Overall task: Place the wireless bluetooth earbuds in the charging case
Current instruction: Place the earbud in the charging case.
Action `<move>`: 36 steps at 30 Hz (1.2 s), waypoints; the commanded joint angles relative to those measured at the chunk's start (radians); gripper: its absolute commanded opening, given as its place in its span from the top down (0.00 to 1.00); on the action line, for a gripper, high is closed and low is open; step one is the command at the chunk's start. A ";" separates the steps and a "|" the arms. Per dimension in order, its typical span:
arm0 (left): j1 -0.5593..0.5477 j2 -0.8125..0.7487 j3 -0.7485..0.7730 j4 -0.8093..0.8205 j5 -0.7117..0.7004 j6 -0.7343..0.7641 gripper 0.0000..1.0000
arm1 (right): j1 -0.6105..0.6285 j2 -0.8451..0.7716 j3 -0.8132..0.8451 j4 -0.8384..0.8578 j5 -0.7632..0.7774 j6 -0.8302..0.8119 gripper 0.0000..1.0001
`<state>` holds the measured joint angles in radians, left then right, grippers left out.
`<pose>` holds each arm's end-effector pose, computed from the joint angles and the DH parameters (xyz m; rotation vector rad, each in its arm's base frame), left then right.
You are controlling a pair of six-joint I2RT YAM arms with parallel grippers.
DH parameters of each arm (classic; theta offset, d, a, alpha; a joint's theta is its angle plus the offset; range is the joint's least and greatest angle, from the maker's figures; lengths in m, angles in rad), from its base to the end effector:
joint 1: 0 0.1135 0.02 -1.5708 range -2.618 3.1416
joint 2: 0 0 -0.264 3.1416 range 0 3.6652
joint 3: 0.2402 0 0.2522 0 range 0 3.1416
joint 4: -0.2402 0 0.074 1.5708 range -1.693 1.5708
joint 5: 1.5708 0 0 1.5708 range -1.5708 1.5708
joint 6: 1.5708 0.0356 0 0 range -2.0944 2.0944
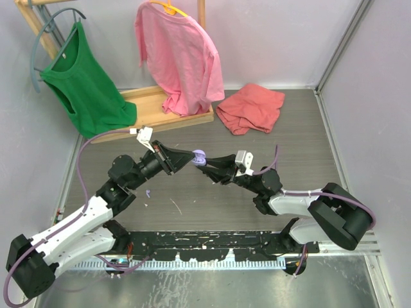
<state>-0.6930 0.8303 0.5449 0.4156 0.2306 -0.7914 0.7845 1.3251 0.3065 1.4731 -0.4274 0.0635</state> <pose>0.1499 -0.1350 0.3111 0.1310 1.5937 -1.3563 0.1530 0.1736 0.2392 -0.7788 0.9341 0.9842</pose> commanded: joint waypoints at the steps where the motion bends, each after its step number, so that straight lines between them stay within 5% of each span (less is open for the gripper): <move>1: -0.015 -0.002 -0.005 0.083 -0.022 0.036 0.89 | 0.006 -0.004 0.020 0.113 0.012 -0.001 0.99; 10: -0.028 -0.006 -0.021 0.078 -0.032 0.046 0.82 | 0.006 -0.010 0.019 0.118 0.019 -0.002 0.99; 27: -0.027 -0.090 0.068 -0.141 -0.095 0.141 0.30 | 0.006 -0.028 0.005 0.113 -0.004 -0.004 0.99; 36: -0.017 -0.014 0.195 -0.286 0.097 0.240 0.22 | 0.006 -0.051 0.031 0.041 -0.094 0.023 0.99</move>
<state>-0.7158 0.7784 0.6621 0.1871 0.2089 -0.6193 0.7845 1.3087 0.3065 1.4780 -0.4629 0.0673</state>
